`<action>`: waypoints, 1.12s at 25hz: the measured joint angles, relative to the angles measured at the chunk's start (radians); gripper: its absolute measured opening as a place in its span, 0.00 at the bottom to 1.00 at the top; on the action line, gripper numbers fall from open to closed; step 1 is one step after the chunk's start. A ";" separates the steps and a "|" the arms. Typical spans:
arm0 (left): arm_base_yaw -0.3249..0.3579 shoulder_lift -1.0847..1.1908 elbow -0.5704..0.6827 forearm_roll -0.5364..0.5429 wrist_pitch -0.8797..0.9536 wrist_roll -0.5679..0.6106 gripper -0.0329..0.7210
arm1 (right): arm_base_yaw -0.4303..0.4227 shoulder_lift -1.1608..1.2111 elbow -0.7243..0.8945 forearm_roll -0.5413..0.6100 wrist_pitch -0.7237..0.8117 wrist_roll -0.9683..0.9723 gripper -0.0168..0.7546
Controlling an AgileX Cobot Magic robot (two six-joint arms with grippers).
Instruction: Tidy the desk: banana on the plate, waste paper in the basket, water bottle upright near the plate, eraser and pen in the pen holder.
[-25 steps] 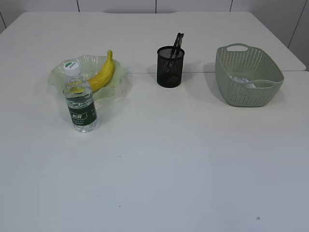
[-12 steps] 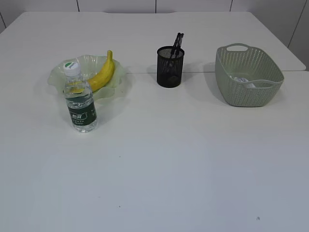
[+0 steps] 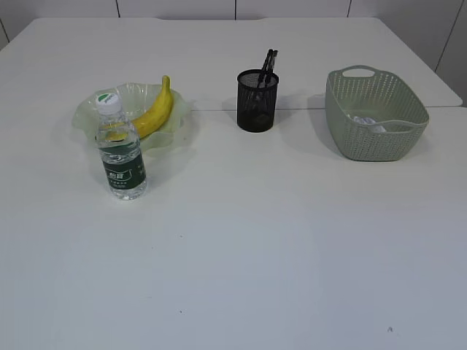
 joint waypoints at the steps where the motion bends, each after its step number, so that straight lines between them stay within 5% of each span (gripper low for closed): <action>1: 0.000 0.000 0.011 0.000 0.009 0.000 0.30 | 0.000 0.000 0.000 0.000 0.000 0.000 0.01; 28: 0.000 0.000 0.476 -0.011 0.421 -0.110 0.25 | 0.000 0.000 0.000 0.000 0.000 0.000 0.01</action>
